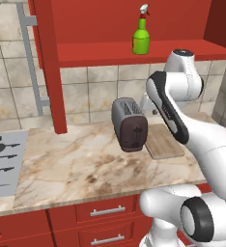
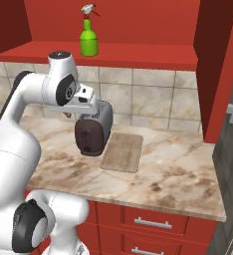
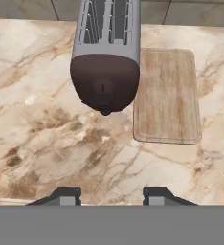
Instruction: Grab the spray bottle from the cabinet, then place it next to the cutting board for sanitizing. Then grab the dish brush from the countertop next to the sink and place it next to the cutting board.
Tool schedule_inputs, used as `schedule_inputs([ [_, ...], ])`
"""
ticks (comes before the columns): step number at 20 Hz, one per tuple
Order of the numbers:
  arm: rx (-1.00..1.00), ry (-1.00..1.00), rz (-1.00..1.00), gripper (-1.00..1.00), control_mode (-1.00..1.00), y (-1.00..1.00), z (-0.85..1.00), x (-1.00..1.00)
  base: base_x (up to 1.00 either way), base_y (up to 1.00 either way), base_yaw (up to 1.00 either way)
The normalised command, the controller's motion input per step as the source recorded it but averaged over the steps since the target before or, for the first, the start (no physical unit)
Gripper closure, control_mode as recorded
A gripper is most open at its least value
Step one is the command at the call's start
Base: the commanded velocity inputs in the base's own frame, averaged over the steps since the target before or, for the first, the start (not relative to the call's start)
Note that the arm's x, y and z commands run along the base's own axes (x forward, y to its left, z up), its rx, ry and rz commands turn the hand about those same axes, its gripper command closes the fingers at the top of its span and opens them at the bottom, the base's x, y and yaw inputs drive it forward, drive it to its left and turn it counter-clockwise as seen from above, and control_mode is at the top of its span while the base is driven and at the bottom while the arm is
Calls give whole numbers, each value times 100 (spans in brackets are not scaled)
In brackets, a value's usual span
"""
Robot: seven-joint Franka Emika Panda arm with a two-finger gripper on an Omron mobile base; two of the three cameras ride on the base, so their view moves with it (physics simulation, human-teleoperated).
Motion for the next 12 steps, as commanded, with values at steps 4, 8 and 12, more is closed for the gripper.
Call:
schedule_inputs([
  [4, -1, -13, -1, -100, -100, 0, 0, -66, 0, 0, 0],
  [8, -4, -44, -3, -100, -100, 0, 31, -88, 0, 0, 0],
  [12, 0, -77, -1, -100, -100, 0, 70, -86, 0, 0, 0],
])
